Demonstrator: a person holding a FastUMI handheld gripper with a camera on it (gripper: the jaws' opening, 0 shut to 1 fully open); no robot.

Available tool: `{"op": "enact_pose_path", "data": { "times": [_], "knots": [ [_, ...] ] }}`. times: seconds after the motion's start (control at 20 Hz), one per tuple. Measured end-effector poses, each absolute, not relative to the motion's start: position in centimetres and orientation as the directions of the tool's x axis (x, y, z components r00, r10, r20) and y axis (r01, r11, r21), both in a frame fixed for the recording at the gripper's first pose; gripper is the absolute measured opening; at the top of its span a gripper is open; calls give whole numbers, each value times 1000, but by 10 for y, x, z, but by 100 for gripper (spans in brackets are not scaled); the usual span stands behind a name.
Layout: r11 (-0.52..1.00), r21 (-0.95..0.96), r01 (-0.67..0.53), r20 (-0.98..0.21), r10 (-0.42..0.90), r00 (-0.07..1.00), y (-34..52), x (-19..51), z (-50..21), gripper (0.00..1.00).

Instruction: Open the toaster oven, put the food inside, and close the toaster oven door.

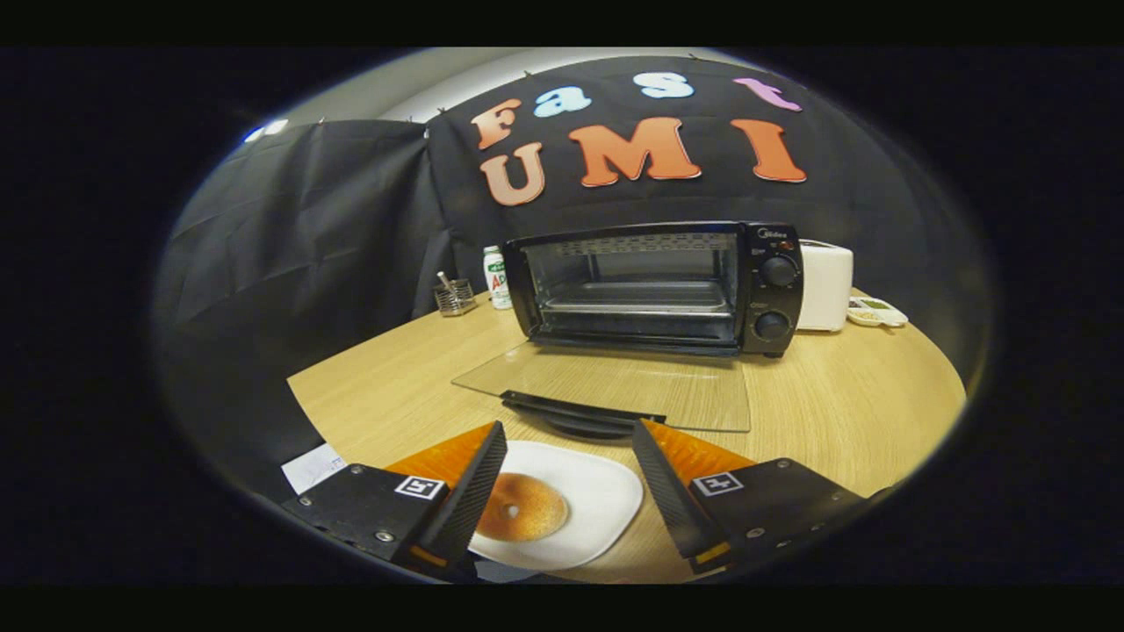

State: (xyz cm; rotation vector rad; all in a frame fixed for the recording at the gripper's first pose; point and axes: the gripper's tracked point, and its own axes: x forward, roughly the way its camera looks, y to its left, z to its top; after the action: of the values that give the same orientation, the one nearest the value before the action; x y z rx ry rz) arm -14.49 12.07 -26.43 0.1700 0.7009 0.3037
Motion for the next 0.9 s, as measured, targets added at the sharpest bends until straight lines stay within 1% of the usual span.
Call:
{"op": "enact_pose_path", "data": {
  "times": [0.45, 0.6, 0.8, 0.9],
  "knots": [
    [900, 309, -309, -638, 437, 634, 149, -201, -268, 87],
    [908, 280, -313, -664, 419, 620, 149, -209, -277, 87],
    [917, 278, -285, -674, 398, 623, 147, -205, -282, 87],
    [925, 265, -272, -697, 378, 609, 145, -207, -292, 86]
  ]
}}
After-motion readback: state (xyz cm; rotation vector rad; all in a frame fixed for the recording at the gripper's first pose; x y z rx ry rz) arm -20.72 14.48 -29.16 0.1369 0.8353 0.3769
